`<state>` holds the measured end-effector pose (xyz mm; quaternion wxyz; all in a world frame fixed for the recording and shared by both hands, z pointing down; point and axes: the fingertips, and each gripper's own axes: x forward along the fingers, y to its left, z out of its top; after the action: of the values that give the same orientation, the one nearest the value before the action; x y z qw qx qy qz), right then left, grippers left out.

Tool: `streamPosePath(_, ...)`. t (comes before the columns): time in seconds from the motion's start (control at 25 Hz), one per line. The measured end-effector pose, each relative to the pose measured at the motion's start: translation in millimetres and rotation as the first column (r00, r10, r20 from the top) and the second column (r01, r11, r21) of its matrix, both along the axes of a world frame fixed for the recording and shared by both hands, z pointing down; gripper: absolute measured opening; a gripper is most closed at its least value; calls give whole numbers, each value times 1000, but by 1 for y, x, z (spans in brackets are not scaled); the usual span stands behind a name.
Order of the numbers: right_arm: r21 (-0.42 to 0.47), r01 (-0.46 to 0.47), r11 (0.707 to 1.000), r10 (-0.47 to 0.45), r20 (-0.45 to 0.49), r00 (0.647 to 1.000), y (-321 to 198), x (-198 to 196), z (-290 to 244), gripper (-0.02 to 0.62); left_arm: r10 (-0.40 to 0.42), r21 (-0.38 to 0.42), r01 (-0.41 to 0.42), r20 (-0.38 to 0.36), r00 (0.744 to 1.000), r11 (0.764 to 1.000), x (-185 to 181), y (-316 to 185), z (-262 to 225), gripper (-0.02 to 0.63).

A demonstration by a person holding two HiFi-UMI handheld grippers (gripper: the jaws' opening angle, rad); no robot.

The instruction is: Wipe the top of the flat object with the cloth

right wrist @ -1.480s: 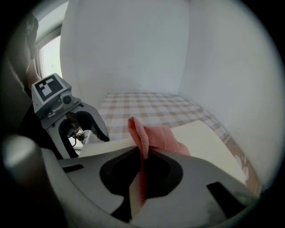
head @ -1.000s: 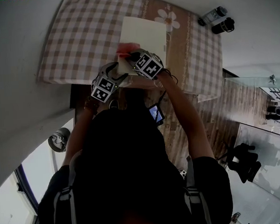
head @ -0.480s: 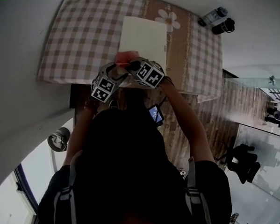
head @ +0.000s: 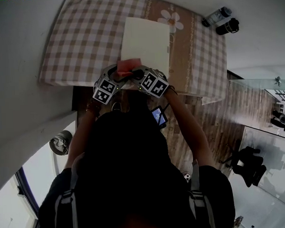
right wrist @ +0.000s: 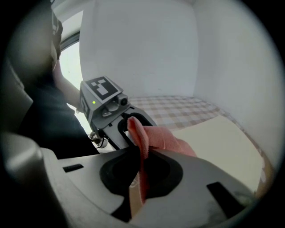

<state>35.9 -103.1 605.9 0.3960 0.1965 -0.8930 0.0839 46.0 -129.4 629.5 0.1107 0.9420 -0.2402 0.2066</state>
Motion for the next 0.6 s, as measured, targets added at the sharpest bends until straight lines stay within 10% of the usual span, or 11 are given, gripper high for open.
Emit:
streamPosePath(0.28, -9, 61, 998, -59, 146, 987, 3, 3, -25, 18, 7, 2, -7, -13, 1000, 1000, 0, 1, -1, 316)
streamPosePath(0.6, 196, -20, 980, -17, 183, 983, -101, 71, -108, 20, 8, 27, -7, -29, 1000, 1000, 17, 0, -24, 305)
